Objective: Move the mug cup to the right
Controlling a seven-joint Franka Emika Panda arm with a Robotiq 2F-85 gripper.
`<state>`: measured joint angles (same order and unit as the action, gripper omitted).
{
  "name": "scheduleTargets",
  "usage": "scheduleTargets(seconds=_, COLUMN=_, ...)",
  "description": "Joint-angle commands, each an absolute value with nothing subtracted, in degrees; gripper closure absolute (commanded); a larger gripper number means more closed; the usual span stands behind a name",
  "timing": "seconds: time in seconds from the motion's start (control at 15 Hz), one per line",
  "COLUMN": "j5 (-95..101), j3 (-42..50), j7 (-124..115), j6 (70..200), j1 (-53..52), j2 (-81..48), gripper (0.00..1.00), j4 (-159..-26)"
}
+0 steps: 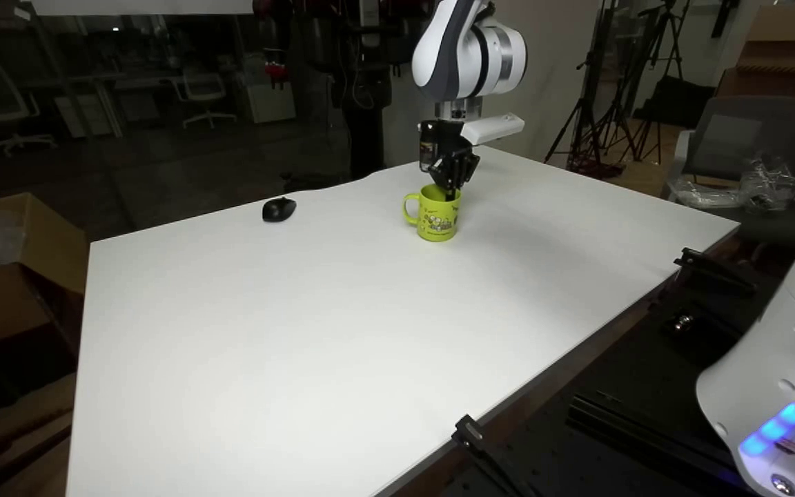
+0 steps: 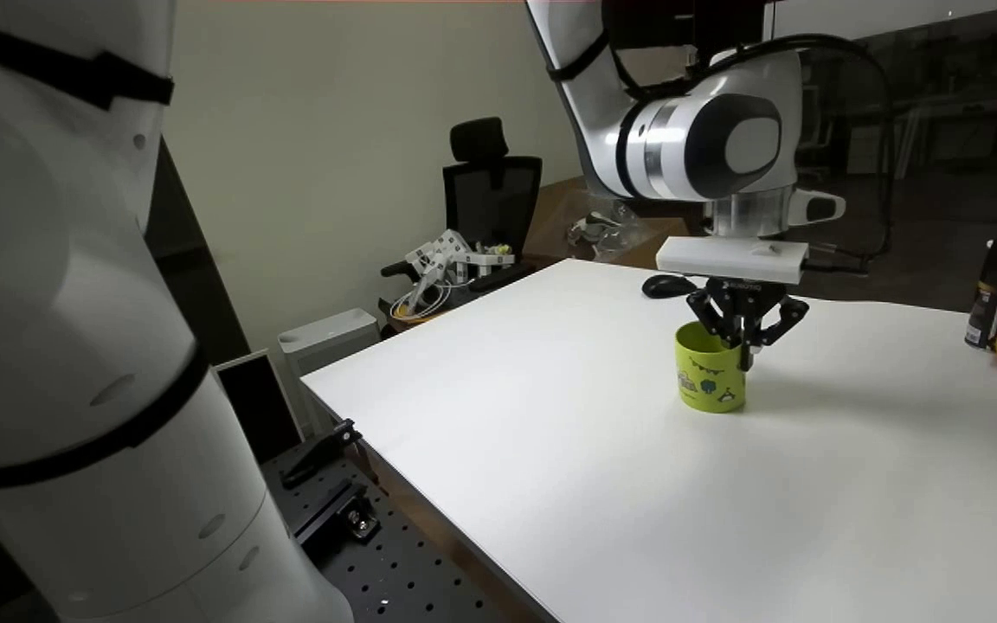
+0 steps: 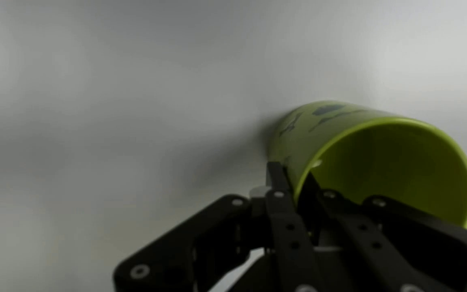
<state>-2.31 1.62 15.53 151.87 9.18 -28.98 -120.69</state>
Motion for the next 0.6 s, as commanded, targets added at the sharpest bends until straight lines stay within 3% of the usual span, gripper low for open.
scheduleTargets(seconds=0.0, j5=-2.45, j3=2.53, j7=10.21, j6=144.58, j1=8.95, j2=-34.20, gripper=0.98, j4=-110.25)
scheduleTargets(seconds=0.53, j5=-2.66, j3=2.42, j7=6.82, j6=133.64, j1=8.69, j2=-39.71, gripper=0.98, j4=-98.59)
